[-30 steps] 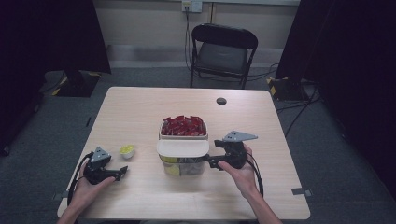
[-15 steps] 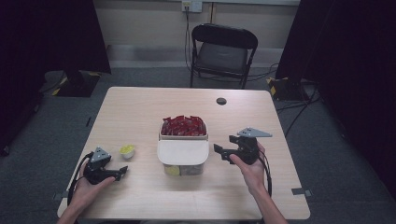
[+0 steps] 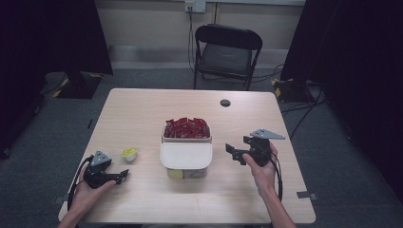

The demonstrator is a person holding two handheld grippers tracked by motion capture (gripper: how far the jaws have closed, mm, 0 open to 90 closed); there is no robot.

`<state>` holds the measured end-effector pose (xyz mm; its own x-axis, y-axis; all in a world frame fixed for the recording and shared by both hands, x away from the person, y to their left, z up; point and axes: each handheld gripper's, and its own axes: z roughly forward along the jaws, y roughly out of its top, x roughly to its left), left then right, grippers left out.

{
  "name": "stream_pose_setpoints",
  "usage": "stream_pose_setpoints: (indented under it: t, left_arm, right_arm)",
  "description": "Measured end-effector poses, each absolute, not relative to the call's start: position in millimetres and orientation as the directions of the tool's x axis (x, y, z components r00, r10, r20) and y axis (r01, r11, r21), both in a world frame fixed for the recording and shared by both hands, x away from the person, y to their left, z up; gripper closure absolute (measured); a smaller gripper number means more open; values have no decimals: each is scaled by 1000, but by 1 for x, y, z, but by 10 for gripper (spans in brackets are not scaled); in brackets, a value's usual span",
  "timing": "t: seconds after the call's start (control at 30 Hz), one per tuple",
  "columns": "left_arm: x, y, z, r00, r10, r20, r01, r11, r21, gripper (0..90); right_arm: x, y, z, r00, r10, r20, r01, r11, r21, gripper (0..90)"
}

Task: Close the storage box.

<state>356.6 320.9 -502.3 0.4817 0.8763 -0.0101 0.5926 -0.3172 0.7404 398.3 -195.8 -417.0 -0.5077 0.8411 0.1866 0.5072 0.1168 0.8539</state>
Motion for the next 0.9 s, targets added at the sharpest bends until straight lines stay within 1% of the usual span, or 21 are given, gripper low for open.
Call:
stream_pose_setpoints:
  t: [0.27,0.5,0.67,0.83,0.9]
  left_arm:
    - [356,324,-502,476,879,-4,593,-317,740,148]
    - [357,330,-503,456,890,-11,599,-298,743,148]
    - [357,332,-502,454,891,-10,601,-298,742,148]
    - [357,333,-502,449,894,0,600,-301,741,147]
    - [357,334,-502,449,894,-4,601,-298,742,148]
  right_arm:
    - [395,-218,-433,-454,871,189,561,115,820,143]
    - [386,-245,-440,-391,908,151,580,116,806,143]
    - [383,-262,-456,-346,928,139,613,112,782,143]
    - [380,-274,-475,-290,945,149,660,84,747,145]
    - [380,-277,-478,-272,952,140,668,82,740,144]
